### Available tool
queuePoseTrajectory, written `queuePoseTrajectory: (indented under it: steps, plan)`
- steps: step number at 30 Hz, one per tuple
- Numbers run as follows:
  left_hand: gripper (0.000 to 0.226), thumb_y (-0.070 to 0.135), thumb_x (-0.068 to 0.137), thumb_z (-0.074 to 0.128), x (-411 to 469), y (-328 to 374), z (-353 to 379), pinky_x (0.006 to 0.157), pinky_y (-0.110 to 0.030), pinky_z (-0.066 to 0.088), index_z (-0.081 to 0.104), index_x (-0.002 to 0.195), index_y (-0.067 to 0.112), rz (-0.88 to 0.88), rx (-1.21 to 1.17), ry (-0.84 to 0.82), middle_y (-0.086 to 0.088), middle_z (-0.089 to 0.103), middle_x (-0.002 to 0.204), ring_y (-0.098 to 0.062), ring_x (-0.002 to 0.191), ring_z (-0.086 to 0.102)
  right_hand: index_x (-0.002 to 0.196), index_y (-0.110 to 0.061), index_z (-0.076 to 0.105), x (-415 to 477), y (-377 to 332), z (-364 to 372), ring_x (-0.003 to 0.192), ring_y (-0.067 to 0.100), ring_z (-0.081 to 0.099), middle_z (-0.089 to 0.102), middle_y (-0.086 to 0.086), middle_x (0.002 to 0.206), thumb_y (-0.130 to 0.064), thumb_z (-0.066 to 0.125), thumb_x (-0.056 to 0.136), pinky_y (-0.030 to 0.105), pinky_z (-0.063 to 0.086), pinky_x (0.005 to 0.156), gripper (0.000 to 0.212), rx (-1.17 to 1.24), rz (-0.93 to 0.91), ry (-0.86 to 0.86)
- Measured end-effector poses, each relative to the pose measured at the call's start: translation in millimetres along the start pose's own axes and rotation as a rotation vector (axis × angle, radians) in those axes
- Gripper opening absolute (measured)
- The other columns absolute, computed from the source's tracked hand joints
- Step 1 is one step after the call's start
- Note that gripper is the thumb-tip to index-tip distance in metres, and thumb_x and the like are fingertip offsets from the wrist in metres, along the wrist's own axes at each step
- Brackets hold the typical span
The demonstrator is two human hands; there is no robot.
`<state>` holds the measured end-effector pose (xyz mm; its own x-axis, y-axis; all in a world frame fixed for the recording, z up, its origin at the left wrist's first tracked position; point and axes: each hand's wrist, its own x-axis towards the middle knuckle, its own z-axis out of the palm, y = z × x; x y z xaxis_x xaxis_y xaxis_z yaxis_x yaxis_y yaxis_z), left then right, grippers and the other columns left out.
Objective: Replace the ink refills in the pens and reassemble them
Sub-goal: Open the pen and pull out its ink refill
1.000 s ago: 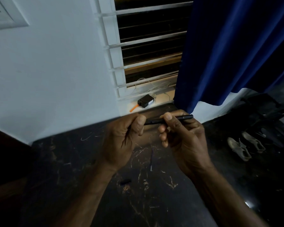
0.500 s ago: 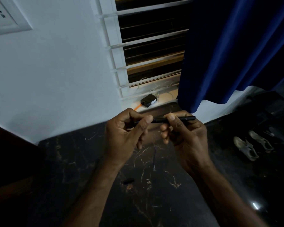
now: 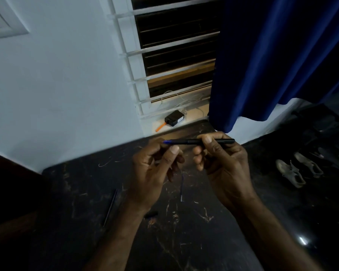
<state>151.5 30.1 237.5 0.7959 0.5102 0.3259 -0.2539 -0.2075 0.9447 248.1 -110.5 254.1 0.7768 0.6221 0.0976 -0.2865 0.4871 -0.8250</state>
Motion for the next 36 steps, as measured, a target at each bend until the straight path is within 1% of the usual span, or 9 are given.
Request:
queuePoseTrajectory:
  steps: [4,8,14,19,22,27,31,33,36]
  plan:
    - [0.02,0.018,0.093,0.07,0,9,-2,0.047,-0.035,0.056,0.065,0.11,0.009,0.085,0.03,0.042,-0.01,0.071,0.095,-0.025,0.059,0.066,0.103,0.003,0.063,-2,0,2,0.064,0.021,0.064,0.066,0.016,0.079,-0.006,0.053,0.097,0.027,0.052,0.052,0.014,-0.025,-0.007,-0.035]
    - [0.016,0.022,0.094,0.069,0,10,-5,0.039,-0.03,0.049,0.066,0.095,0.007,0.086,0.091,0.047,-0.006,0.066,0.073,-0.023,0.048,0.059,0.102,0.004,0.063,-2,1,4,0.062,0.021,0.064,0.067,0.016,0.078,-0.006,0.055,0.097,0.027,0.052,0.051,0.014,-0.007,0.001,-0.034]
    - [0.046,0.035,0.103,0.048,2,6,-3,0.042,-0.029,0.035,0.055,0.065,0.01,0.014,0.125,0.102,-0.012,0.046,0.051,-0.02,0.04,0.043,0.104,0.008,0.061,-7,6,7,0.062,0.022,0.065,0.067,0.017,0.077,-0.003,0.055,0.096,0.029,0.053,0.052,0.015,-0.022,0.006,-0.054]
    - [0.022,0.025,0.095,0.066,-1,10,-12,0.043,-0.033,0.05,0.065,0.102,0.004,-0.056,-0.03,-0.021,-0.008,0.065,0.074,-0.024,0.056,0.06,0.103,0.005,0.064,-9,8,5,0.063,0.023,0.064,0.066,0.019,0.078,-0.006,0.057,0.095,0.028,0.052,0.052,0.016,0.001,0.019,0.003]
    - [0.018,0.016,0.094,0.071,-4,11,-11,0.041,-0.031,0.052,0.067,0.096,-0.002,-0.062,-0.041,0.023,-0.01,0.068,0.074,-0.022,0.056,0.064,0.102,0.006,0.065,-10,11,4,0.064,0.022,0.064,0.066,0.018,0.078,-0.005,0.056,0.095,0.028,0.052,0.053,0.015,0.008,0.024,0.025]
    - [0.043,0.034,0.1,0.059,-6,3,-3,0.035,-0.027,0.041,0.062,0.068,0.005,-0.08,0.053,0.151,-0.014,0.055,0.05,-0.024,0.035,0.049,0.107,0.008,0.062,-13,14,5,0.064,0.022,0.064,0.065,0.019,0.078,-0.007,0.058,0.094,0.028,0.052,0.053,0.021,0.021,0.037,0.018]
    - [0.027,0.03,0.094,0.065,-7,5,-8,0.045,-0.032,0.053,0.065,0.109,0.007,-0.13,-0.099,0.022,-0.007,0.067,0.078,-0.021,0.057,0.062,0.106,0.005,0.063,-12,13,4,0.065,0.022,0.064,0.066,0.017,0.079,-0.011,0.06,0.092,0.028,0.053,0.053,0.021,0.025,0.05,0.024]
    - [0.024,0.021,0.09,0.07,-9,6,-10,0.047,-0.031,0.055,0.067,0.108,0.007,-0.104,-0.094,0.028,-0.007,0.069,0.08,-0.018,0.063,0.065,0.106,0.005,0.063,-12,11,3,0.065,0.021,0.064,0.067,0.017,0.08,-0.012,0.06,0.092,0.028,0.053,0.054,0.022,0.022,0.052,0.024]
    - [0.018,0.024,0.092,0.07,-12,6,-6,0.04,-0.029,0.049,0.068,0.09,0.007,-0.075,-0.045,0.121,-0.007,0.064,0.065,-0.021,0.049,0.059,0.107,0.008,0.062,-12,12,4,0.065,0.022,0.064,0.066,0.019,0.08,-0.01,0.06,0.092,0.028,0.053,0.053,0.023,0.029,0.047,0.014]
